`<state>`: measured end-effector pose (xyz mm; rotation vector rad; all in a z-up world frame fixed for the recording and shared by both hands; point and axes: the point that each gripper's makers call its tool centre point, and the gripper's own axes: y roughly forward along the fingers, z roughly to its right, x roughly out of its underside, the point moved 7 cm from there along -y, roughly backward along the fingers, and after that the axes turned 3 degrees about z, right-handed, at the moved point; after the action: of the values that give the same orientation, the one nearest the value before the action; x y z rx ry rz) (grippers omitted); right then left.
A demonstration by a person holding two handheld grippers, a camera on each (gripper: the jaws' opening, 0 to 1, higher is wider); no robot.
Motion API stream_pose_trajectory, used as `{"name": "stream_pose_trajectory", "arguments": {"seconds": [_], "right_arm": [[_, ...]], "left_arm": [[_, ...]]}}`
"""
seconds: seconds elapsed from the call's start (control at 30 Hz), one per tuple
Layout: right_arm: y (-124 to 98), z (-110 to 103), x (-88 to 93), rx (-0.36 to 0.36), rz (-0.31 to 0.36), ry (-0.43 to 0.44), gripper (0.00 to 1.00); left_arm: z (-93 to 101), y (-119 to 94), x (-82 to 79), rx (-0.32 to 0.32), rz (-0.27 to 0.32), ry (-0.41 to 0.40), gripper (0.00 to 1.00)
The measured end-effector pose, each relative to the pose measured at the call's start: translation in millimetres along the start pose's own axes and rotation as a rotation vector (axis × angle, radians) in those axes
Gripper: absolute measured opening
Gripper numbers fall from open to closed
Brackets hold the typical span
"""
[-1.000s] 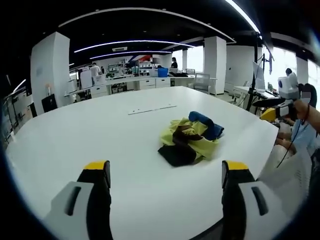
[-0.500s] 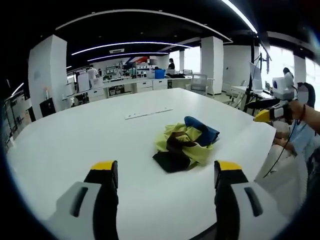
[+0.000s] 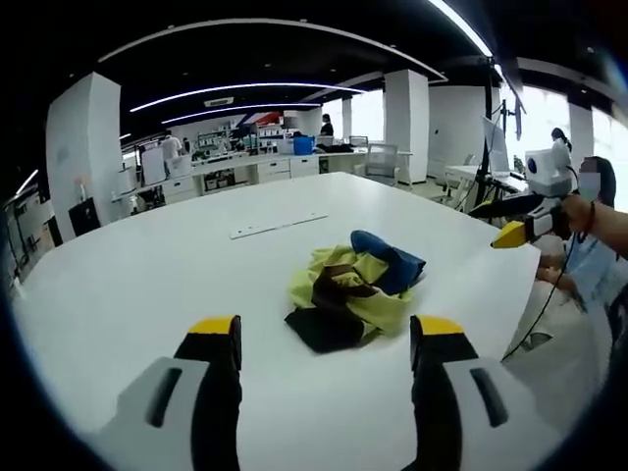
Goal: Fold the garment on the visible template until the final outline fits inside the template.
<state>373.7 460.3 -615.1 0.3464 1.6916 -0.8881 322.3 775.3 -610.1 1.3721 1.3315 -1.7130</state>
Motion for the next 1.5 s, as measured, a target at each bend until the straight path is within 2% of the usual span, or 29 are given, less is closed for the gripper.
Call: {"name": "stream_pose_trajectory", "arguments": {"seconds": [0.17, 0.47, 0.67, 0.8, 1.03, 1.2, 1.5], "right_arm": [[9, 1, 4.2, -0.031, -0.017, -0.015, 0.75], [31, -7, 11.8, -0.11, -0.05, -0.018, 0.63], [43, -9, 13.0, -0.133, -0.059, -0.042, 0.54], [52, -9, 15.7, -0.158, -0.076, -0.056, 0.4], [67, -9, 19.2, -0.18, -0.098, -0.092, 0.4], [76, -4, 21.7, -0.164, -0.126, -0.161, 0.36], [93, 1, 26.6, -0.197, -0.176, -0.184, 0.33]], "left_arm": [[1.4, 11, 1.1, 0.017, -0.012, 0.008, 0.61], [1.8, 30, -0.4, 0.03, 0.006, 0.015, 0.55], [0.3, 46, 1.3, 0.041, 0.001, 0.017, 0.52], [1.0, 60, 6.1, 0.069, -0.014, 0.048, 0.49], [-2.4, 78, 12.7, 0.097, -0.037, 0.048, 0.48], [-4.9, 90, 18.4, 0.107, -0.047, 0.039, 0.45], [-15.7, 105, 27.7, 0.104, -0.052, -0.001, 0.38]]}}
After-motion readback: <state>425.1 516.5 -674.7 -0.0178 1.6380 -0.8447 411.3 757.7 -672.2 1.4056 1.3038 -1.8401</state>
